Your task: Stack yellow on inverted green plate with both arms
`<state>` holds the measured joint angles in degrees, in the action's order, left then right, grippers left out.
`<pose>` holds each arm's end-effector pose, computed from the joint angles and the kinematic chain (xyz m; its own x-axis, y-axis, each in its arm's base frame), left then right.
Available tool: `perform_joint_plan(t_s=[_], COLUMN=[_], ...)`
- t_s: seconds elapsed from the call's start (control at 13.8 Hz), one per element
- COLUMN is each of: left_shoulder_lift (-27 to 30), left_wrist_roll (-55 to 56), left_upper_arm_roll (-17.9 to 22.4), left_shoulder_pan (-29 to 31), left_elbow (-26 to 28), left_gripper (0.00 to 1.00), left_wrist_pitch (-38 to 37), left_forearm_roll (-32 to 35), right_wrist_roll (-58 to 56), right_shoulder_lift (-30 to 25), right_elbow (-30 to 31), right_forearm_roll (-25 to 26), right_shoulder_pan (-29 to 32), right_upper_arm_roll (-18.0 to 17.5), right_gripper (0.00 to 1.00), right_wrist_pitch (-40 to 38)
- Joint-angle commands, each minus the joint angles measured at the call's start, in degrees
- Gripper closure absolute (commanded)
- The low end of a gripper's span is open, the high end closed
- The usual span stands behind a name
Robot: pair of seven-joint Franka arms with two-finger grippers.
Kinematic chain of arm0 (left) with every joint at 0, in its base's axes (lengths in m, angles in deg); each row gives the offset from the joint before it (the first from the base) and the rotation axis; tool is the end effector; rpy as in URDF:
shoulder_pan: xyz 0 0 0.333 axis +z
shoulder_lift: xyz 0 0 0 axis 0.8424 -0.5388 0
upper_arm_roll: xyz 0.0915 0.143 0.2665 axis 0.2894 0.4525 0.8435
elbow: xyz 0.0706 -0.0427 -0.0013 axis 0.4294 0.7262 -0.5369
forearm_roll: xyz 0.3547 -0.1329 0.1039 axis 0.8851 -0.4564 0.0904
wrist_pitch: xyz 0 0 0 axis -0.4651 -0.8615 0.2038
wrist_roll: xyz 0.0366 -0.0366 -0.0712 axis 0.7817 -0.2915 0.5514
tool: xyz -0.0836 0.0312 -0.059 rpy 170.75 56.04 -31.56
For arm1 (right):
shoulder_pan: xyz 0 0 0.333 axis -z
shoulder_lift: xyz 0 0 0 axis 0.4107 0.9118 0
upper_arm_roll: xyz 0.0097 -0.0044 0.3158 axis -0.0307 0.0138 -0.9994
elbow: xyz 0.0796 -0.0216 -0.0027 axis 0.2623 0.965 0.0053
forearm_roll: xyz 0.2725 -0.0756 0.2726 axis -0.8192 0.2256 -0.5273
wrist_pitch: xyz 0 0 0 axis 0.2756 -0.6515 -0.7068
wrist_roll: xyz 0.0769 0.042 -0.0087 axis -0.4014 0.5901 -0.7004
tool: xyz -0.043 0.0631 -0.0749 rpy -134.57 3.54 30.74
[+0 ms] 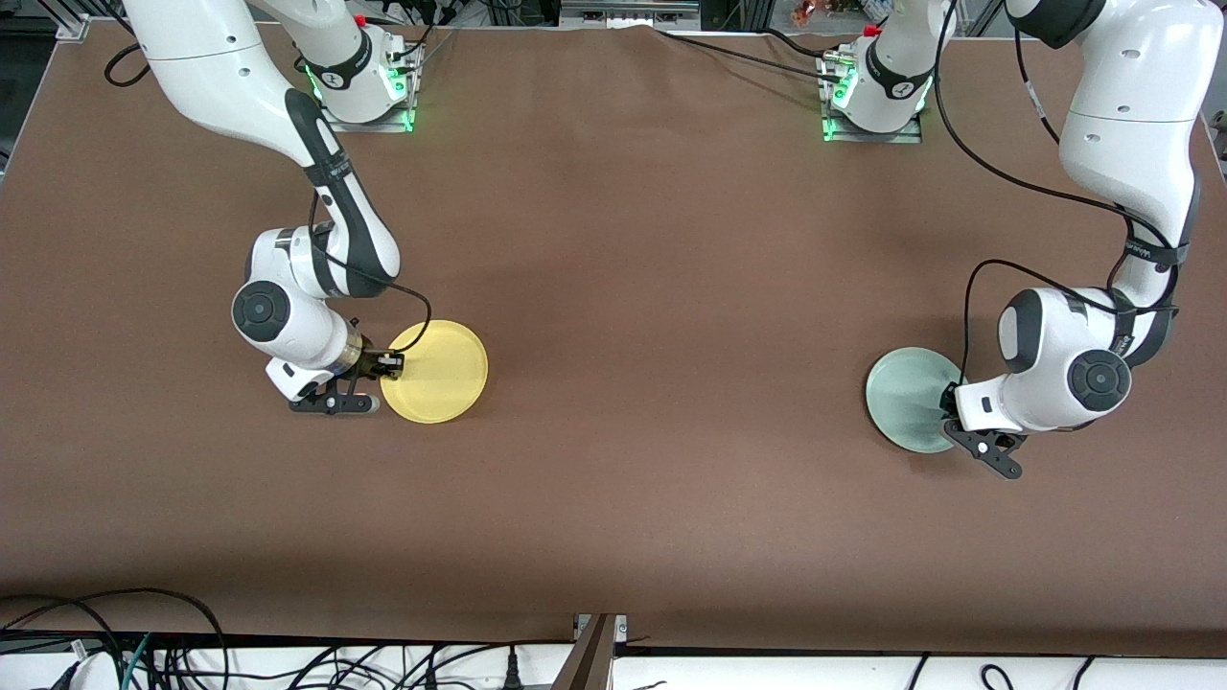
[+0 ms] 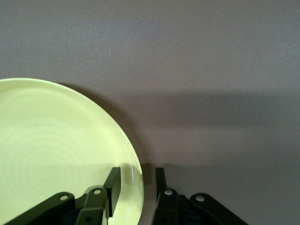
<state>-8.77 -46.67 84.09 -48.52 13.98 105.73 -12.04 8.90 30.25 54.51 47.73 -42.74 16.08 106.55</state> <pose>0.6680 0.0612 0.1751 0.7703 -0.6329 -0.0779 -0.6352 -0.7723 -0.0070 0.6061 0.1253 0.1912 0.9991 0.0026 -0.0422 0.0019 -0.9998 -0.0174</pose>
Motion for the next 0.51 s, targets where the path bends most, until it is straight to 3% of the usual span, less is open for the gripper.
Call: perform_joint_plan(t_s=[0.0,0.29,0.44], left_shoulder_lift=[0.7,3.8,6.6], left_wrist_roll=[-2.1,-1.0,1.6], left_upper_arm_roll=[-0.4,-0.5,-0.2], left_shoulder_pan=[0.6,-1.4,-5.3], left_elbow=[0.2,-0.4,-1.0], left_gripper=[1.0,1.0,1.0], left_wrist_pitch=[-0.4,-5.2,-10.0], left_forearm_roll=[0.9,1.4,6.5], right_wrist_roll=[-1.1,-1.1,-1.0], right_shoulder_lift=[0.4,0.3,0.2], right_elbow=[-0.9,-0.9,-0.9], right_forearm_roll=[-1.0,-1.1,-1.1], right_shoulder_pan=[-0.1,-0.1,0.0], right_upper_arm_roll=[-0.1,-0.1,-0.1], right_gripper=[0.67,0.74,0.81], right_wrist_pitch=[0.0,-0.2,-0.2])
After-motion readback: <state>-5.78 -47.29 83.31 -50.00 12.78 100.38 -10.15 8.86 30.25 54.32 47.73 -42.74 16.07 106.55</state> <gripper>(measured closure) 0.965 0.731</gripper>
